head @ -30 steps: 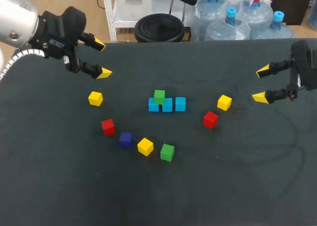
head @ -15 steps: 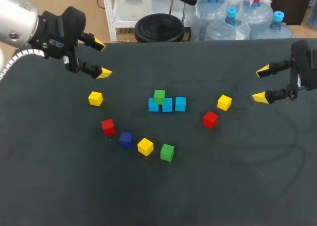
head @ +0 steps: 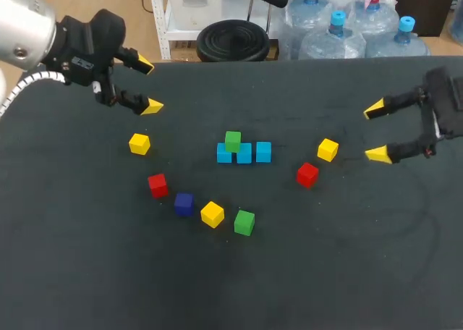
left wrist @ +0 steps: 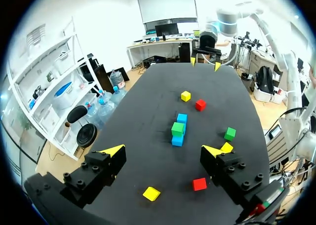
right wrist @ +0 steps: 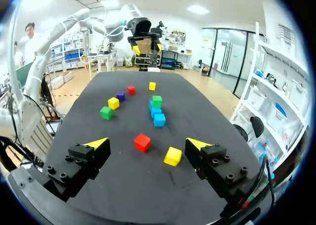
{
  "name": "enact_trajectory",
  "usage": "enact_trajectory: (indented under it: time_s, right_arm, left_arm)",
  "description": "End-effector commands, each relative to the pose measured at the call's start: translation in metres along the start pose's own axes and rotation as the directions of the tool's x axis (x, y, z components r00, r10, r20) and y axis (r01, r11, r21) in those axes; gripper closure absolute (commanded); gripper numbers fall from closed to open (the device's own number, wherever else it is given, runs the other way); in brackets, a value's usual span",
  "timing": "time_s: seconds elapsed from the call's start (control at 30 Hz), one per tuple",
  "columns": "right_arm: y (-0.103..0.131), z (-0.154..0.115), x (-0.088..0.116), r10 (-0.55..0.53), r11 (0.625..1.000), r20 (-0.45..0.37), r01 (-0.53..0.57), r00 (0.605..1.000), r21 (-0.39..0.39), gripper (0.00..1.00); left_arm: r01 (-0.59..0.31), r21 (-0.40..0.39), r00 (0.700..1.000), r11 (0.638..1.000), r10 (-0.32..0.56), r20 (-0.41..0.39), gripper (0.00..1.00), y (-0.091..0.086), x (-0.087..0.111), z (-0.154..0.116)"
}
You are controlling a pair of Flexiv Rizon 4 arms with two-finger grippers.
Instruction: Place the blue cubes, place green cubes on the blue cubes, place the yellow cubes on the green cubes, then place the red cubes on the yellow cubes, and place purple cube on the red cubes.
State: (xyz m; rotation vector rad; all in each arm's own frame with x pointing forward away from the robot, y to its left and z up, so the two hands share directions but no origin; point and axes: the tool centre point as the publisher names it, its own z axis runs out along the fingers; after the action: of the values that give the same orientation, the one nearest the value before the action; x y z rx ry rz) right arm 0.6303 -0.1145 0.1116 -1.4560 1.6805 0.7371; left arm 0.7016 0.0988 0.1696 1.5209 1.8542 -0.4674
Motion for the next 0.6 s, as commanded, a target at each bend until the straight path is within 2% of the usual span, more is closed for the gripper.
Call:
enact_trajectory:
  time_s: [0.03, 0.17, 0.43, 0.6]
  right_arm:
    - [0.029, 0.011, -0.019, 0.001, 0.997, -0.027, 0.001, 1.000, 0.075, 0.00]
    - [0.041, 0.021, -0.023, 0.039, 0.996, -0.019, -0.037, 0.999, 0.080, 0.00]
    - [0.062, 0.028, -0.020, 0.105, 0.992, -0.030, -0.103, 0.994, 0.070, 0.00]
    - [0.073, 0.030, -0.022, 0.097, 0.993, -0.029, -0.095, 0.995, 0.068, 0.00]
  left_arm:
    - [-0.003, -0.001, 1.000, 1.000, 0.003, 0.006, 0.00, -0.001, 0.002, 0.000]
    - [-0.003, -0.001, 1.000, 1.000, 0.003, 0.006, 0.00, -0.001, 0.002, 0.000]
    - [-0.003, -0.001, 1.000, 1.000, 0.003, 0.006, 0.00, -0.001, 0.002, 0.000]
    - [-0.003, -0.001, 1.000, 1.000, 0.003, 0.006, 0.00, -0.001, 0.002, 0.000]
